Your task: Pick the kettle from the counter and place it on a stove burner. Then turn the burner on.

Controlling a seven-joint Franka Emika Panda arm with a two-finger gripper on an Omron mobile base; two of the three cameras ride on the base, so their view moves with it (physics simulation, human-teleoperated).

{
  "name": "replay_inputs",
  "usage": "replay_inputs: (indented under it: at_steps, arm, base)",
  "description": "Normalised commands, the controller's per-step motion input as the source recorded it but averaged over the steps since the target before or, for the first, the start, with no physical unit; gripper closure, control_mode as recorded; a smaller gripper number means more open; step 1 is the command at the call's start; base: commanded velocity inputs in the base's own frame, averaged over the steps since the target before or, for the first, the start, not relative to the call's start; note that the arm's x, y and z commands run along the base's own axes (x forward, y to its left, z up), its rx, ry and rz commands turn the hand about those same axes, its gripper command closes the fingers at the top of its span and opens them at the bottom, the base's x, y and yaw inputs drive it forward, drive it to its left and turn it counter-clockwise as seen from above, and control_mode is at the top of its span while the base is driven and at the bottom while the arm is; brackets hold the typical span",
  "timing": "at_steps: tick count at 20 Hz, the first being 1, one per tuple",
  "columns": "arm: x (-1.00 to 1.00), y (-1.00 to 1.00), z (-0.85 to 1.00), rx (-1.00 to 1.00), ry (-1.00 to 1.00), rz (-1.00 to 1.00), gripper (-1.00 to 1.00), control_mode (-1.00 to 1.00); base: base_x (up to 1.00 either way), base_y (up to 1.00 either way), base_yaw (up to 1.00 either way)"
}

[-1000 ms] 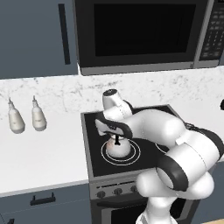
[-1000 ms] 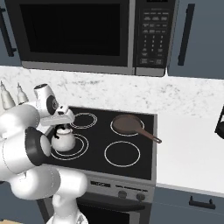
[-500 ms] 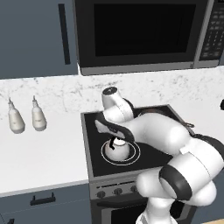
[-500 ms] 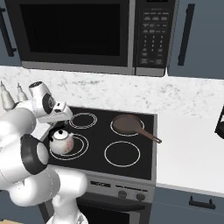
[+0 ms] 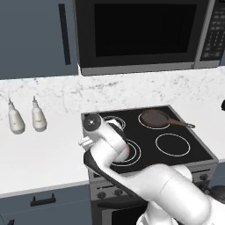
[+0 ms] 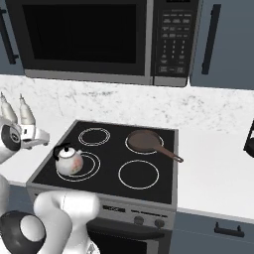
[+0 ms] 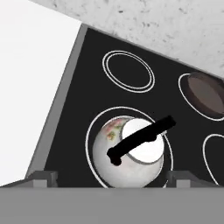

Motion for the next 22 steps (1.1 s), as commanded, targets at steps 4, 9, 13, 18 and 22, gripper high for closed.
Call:
replay_inputs:
  at_steps: [4,9,13,18,22]
  arm:
    - [-1.0,0.6,-0.85,-0.01,-0.32,0.01,-1.0,-1.0]
    - [-1.0,0.14,-1.0,0.17,-0.66,-0.04,-1.0,-1.0]
    - [-1.0,0.0,-1.0,0.39,-0.67,-0.14,-1.0,-1.0]
    - [-0.37,0.0,-0.58,0.23,-0.39,-0.03,-1.0,-1.0]
    - [0.12,0.0,-0.28,0.03,-0.07,0.0,-1.0,-1.0]
  base:
    - [0.0,0.0,0.0]
    - [0.0,0.0,0.0]
    - [0.0,0.0,0.0]
    - [0.0,0.0,0.0]
    - [0.0,0.0,0.0]
